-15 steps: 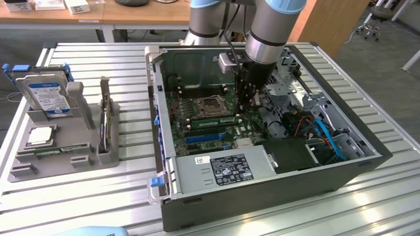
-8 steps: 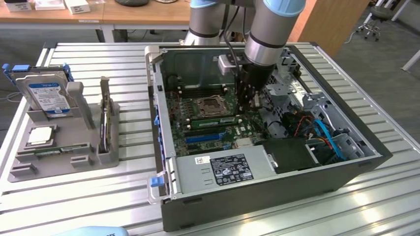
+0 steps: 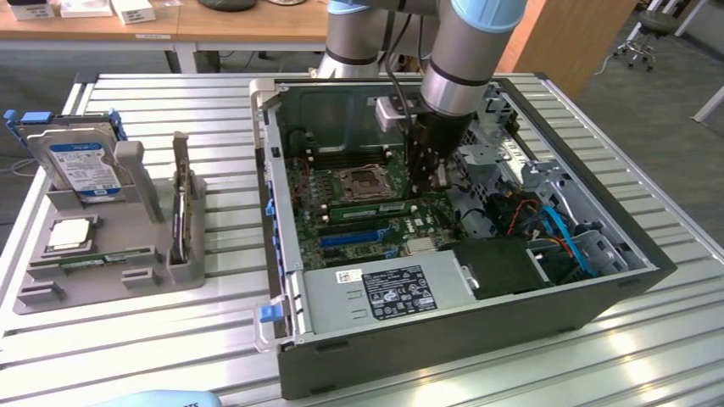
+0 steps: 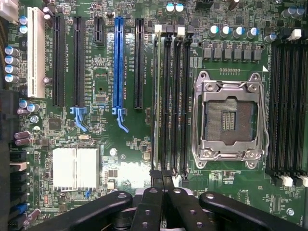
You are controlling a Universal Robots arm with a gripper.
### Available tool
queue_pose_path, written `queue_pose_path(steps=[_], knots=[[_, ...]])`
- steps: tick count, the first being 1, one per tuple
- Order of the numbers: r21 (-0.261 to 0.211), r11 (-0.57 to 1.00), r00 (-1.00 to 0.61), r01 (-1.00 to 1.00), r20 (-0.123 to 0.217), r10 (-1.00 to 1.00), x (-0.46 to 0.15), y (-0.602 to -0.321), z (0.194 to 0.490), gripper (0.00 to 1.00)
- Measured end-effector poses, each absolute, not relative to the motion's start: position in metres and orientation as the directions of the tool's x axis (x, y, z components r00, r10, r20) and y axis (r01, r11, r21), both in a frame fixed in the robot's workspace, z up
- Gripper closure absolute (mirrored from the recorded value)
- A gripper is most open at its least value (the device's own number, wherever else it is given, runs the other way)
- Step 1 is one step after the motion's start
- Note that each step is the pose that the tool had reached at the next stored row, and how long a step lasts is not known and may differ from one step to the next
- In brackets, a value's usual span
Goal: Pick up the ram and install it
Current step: 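Press down the ram until it locks into place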
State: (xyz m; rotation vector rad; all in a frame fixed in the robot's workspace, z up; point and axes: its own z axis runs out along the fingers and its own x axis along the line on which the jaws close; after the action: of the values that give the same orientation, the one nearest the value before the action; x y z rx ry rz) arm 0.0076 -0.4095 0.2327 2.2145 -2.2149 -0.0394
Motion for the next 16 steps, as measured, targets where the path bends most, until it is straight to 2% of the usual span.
queue_pose_path(steps=[16], knots=[[0.024, 0.000, 0.000, -1.000, -0.011, -1.000, 0.0076, -0.4095, 0.2288, 0.90]])
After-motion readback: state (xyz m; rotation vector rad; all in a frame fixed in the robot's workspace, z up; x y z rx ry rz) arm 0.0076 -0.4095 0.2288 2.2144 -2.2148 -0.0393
